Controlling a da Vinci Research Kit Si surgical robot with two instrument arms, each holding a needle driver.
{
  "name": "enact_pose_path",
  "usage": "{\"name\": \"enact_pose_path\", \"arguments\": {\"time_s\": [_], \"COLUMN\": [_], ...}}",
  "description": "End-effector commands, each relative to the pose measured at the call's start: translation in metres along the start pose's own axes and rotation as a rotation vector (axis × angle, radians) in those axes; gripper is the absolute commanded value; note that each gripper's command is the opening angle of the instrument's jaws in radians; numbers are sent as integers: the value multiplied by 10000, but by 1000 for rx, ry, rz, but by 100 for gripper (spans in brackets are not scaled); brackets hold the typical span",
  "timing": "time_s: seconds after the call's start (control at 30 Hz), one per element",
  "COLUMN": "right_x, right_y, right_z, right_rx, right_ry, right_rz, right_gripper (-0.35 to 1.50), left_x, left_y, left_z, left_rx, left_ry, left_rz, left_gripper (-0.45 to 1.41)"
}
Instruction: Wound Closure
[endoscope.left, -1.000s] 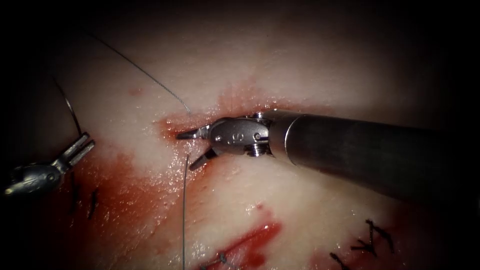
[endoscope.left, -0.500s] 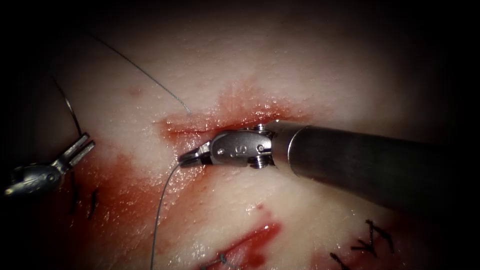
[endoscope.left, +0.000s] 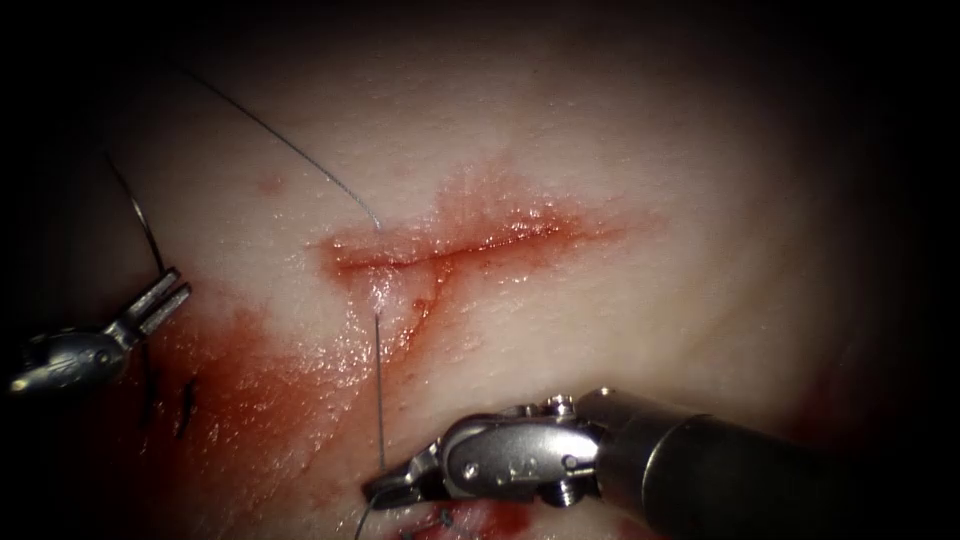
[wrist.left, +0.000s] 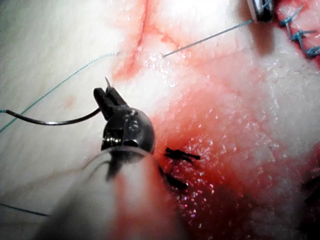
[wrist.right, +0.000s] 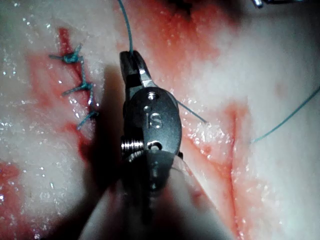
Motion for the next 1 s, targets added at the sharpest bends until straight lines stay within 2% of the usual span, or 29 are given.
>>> {"name": "enact_pose_path", "arguments": {"time_s": [0.03, 0.07, 0.2, 0.33, 0.47, 0.5, 0.63, 0.67, 0.73, 0.8, 0.97, 1.0], "right_x": [28, 28, 60, 66, 52, 48, 28, 17, 7, -17, -45, -57], "right_y": [-18, -18, -40, -30, 1, 9, 42, 57, 69, 90, 110, 120], "right_z": [19, 19, 32, 37, 30, 26, 5, -2, -6, -13, -20, -23], "right_rx": [61, 61, 158, 189, 61, 37, -46, -67, -86, -113, -137, -148], "right_ry": [22, 22, 70, 85, 44, 42, 8, 0, -4, -19, -39, -48], "right_rz": [-9, -9, -22, -31, -11, 1, 45, 39, 42, 44, 49, 49], "right_gripper": [-35, -35, -35, -35, 88, 98, 108, 105, 108, 106, 106, 106], "left_x": [0, 0, -1, -1, -1, -1, -1, -1, -1, -1, -1, -2], "left_y": [-1, -1, 0, 0, 1, 1, 1, 1, 1, 1, 1, 1], "left_z": [9, 9, 9, 9, 9, 9, 9, 9, 9, 9, 9, 9], "left_rx": [1, 1, 1, 2, 2, 2, 2, 2, 2, 3, 2, 3], "left_ry": [2, 2, 2, 2, 2, 2, 2, 2, 2, 2, 3, 3], "left_rz": [1, 1, 1, 2, 2, 2, 2, -4, -4, -4, -4, -3], "left_gripper": [-45, -45, -45, -45, -45, -45, -45, -45, -45, -45, -45, -45]}}
